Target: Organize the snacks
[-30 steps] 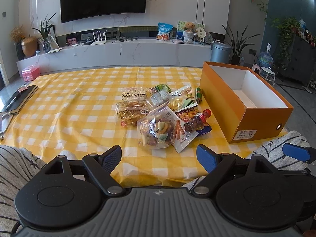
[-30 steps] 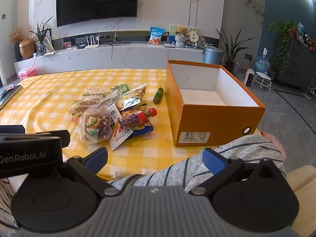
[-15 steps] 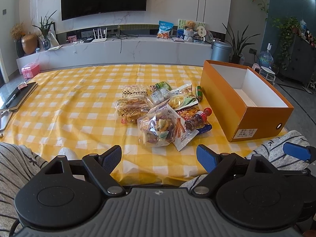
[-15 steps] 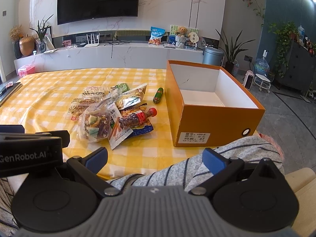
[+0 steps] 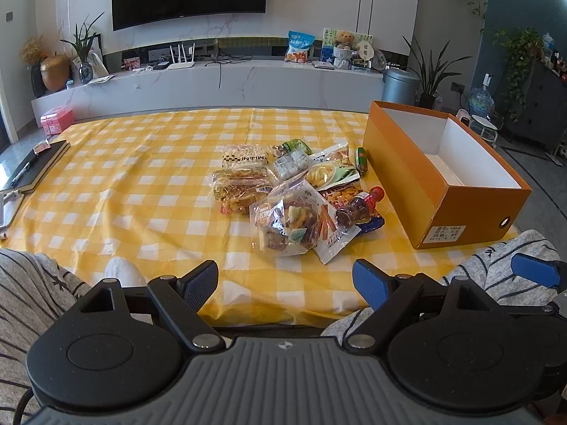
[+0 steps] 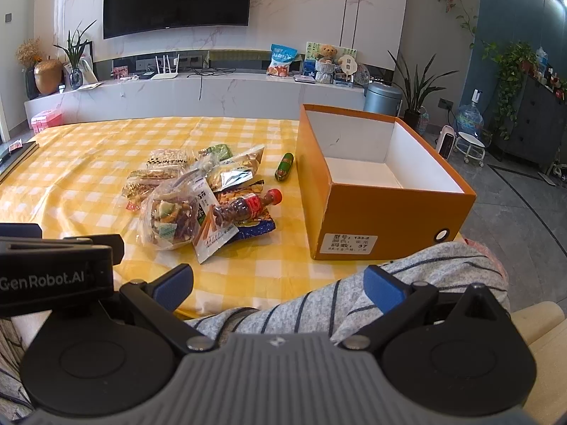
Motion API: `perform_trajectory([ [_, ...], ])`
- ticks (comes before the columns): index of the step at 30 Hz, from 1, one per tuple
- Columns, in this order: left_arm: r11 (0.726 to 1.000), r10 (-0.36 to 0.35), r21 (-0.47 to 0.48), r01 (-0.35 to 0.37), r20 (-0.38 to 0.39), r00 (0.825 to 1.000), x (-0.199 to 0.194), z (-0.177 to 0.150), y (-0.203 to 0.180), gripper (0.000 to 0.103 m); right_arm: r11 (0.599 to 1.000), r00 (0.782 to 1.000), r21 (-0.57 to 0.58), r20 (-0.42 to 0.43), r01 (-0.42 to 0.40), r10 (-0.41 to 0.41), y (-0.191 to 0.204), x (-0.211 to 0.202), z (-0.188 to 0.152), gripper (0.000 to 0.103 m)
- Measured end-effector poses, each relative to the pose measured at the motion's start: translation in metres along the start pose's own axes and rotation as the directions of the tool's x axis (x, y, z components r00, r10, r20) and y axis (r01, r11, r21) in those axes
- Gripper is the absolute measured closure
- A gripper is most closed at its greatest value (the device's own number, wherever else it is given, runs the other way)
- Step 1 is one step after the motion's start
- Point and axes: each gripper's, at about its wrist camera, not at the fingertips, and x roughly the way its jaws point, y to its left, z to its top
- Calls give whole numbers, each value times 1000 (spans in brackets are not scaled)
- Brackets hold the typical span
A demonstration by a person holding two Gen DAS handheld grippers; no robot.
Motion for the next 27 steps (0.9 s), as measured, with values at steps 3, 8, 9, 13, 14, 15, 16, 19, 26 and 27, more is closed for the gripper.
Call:
perform_trajectory([
  [3, 1000, -8, -4, 8, -1, 1000, 2, -1, 1, 3, 1000, 1000, -7, -1, 7, -7, 0, 0, -1, 3],
  [8, 1000, 0, 0, 0, -11, 1000, 3, -1, 1, 3, 1000, 1000, -11, -4, 8, -8, 2, 1, -1, 3],
  [9, 1000, 0, 1, 0, -13, 1000, 3, -1, 1, 3, 1000, 1000, -12, -6, 7, -7, 3, 1, -1, 3],
  [13, 1000, 0, 0, 0, -15, 1000, 3, -2, 2, 3, 1000, 1000, -14, -8, 7, -7, 4, 1, -1, 3],
  [14, 1000, 0, 0, 0, -15, 1000, 3, -2, 2, 3, 1000, 1000, -15, -8, 8, -8, 4, 1, -1, 3],
  [15, 1000, 0, 0, 0, -15, 1000, 3, -2, 2, 3, 1000, 1000, -15, -8, 7, -8, 4, 1, -2, 3],
  [16, 1000, 0, 0, 0, -16, 1000, 3, -2, 2, 3, 1000, 1000, -14, -8, 8, -8, 4, 1, -2, 3],
  [19, 1000, 0, 0, 0, -17, 1000, 3, -2, 3, 3, 1000, 1000, -15, -10, 7, -8, 4, 1, -2, 3],
  [26, 1000, 1, 1, -1, -14, 1000, 3, -3, 3, 3, 1000, 1000, -12, -13, 4, -4, 5, 2, -2, 3],
  [27, 1000, -2, 3, 2, -12, 1000, 3, -3, 4, 3, 1000, 1000, -9, -14, 2, -2, 5, 2, -2, 3],
])
